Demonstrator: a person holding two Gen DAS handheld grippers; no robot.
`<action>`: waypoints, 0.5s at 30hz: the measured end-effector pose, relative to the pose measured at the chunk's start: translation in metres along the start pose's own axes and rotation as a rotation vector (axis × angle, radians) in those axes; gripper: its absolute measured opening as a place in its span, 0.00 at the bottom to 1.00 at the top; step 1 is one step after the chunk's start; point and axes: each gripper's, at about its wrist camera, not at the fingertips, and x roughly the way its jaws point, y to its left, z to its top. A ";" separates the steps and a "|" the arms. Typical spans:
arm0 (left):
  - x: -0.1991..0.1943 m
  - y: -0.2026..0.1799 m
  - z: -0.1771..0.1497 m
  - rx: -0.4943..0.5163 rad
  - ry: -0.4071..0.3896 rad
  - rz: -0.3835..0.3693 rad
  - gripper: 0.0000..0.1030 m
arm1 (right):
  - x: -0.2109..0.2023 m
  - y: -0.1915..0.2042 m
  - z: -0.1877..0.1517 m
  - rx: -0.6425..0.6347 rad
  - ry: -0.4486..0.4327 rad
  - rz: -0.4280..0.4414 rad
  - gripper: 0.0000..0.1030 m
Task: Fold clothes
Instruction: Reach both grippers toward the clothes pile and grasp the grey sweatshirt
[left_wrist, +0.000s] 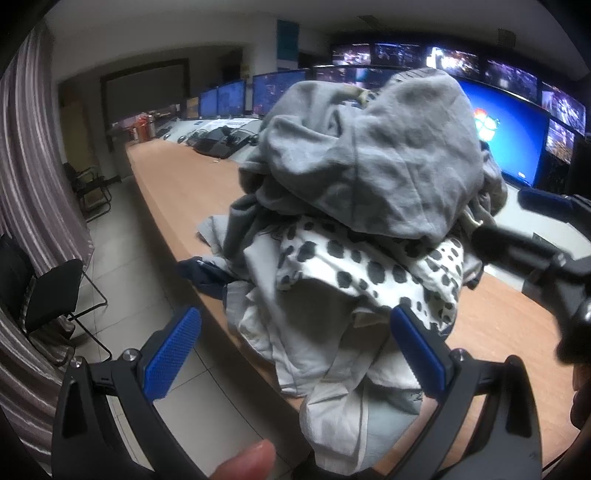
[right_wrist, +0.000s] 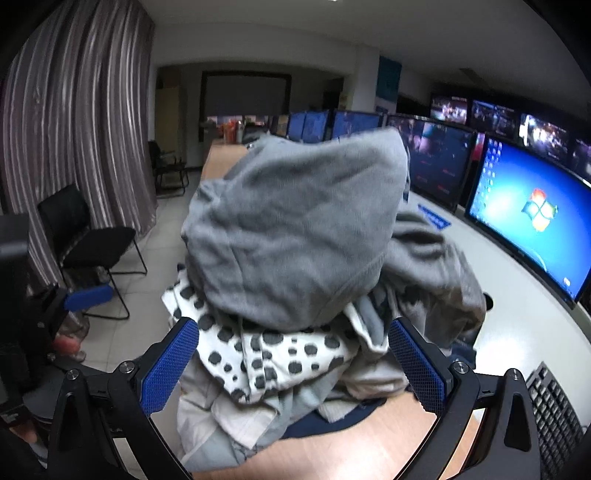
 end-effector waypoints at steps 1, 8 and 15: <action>0.001 0.001 0.000 -0.002 0.001 -0.002 1.00 | -0.001 0.000 0.003 -0.007 -0.012 -0.012 1.00; 0.008 0.006 -0.002 -0.015 0.005 -0.012 1.00 | 0.010 -0.007 0.024 -0.007 -0.001 0.000 1.00; 0.015 0.012 -0.003 -0.027 0.009 -0.023 1.00 | 0.025 -0.012 0.036 -0.006 0.002 -0.047 1.00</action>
